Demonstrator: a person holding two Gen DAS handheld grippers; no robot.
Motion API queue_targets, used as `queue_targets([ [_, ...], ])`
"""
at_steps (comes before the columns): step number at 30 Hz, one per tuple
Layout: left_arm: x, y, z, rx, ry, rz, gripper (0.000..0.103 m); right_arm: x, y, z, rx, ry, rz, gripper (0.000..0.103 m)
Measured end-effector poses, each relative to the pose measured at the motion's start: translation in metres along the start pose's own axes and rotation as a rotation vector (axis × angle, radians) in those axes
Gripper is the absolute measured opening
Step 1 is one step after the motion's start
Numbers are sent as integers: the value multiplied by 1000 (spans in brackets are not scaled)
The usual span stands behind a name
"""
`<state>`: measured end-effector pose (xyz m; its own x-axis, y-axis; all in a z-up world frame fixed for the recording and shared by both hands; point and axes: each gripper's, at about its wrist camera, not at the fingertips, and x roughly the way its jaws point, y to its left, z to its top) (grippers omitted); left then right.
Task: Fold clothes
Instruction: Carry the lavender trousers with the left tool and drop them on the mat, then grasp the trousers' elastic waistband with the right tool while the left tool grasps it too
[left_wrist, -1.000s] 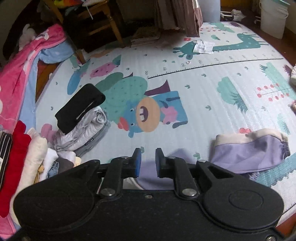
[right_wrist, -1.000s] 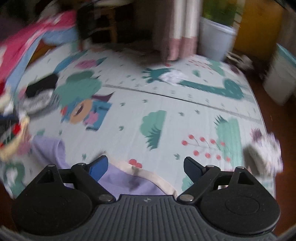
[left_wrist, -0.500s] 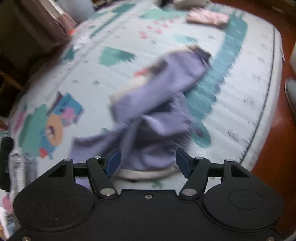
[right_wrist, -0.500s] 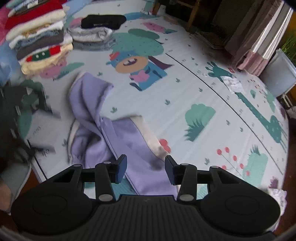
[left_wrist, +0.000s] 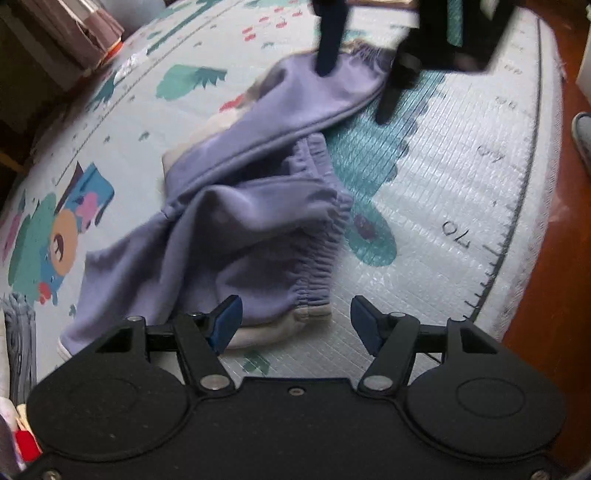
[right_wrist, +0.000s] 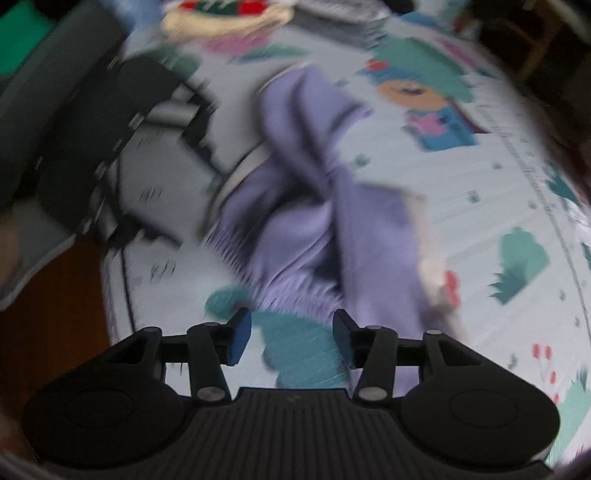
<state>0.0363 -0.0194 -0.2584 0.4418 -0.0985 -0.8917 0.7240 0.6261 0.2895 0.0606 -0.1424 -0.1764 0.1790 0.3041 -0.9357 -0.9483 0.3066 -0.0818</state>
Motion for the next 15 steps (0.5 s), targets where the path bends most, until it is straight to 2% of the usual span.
queue_targets([
  [6, 22, -7, 5, -27, 41, 14, 64, 9, 1, 0, 10, 12, 10, 50],
  [12, 37, -3, 4, -53, 68, -3, 62, 14, -1, -2, 38, 8, 0, 53],
  [14, 40, 1, 4, -56, 78, -31, 47, 15, 0, -4, 36, -1, 12, 58],
  [15, 41, 4, 4, -59, 84, -56, 36, 16, 1, -4, 26, -2, 15, 58],
])
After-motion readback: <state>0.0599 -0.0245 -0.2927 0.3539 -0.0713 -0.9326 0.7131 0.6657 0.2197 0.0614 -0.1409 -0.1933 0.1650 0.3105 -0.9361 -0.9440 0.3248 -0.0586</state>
